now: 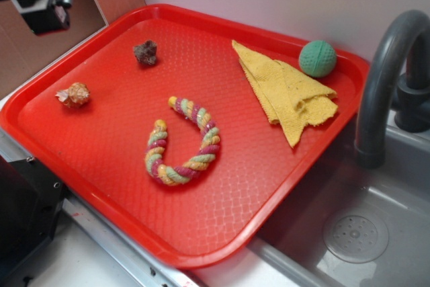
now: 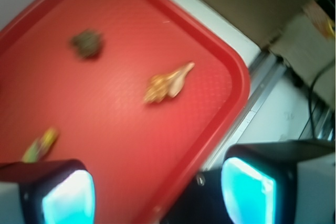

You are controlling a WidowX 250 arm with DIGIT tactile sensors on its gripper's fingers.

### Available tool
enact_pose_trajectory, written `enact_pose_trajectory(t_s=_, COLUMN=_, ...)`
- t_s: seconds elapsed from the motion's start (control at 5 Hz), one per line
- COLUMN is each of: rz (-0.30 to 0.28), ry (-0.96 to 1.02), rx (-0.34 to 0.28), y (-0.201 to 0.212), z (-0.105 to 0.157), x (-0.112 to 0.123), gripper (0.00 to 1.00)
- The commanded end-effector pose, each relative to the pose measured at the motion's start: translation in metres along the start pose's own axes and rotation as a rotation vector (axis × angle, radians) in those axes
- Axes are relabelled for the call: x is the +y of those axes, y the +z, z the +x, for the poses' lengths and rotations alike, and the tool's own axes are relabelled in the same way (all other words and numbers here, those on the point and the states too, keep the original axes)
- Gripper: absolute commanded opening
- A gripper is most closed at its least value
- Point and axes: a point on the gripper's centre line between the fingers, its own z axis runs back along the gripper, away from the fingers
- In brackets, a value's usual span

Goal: Grab the shell.

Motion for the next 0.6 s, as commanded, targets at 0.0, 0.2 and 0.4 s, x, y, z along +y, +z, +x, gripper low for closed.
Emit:
enact_pose_trajectory(t_s=0.0, rz=0.015, ry=0.388, rx=-0.061, y=-0.060, z=0.039, x=0.021, gripper=1.00)
enact_pose_trajectory(t_s=0.2, rz=0.013, ry=0.385, rx=-0.080, y=-0.084, z=0.048, x=0.024, gripper=1.00)
enact_pose_trajectory(t_s=0.4, rz=0.028, ry=0.356, rx=-0.060, y=-0.102, z=0.051, x=0.021, gripper=1.00)
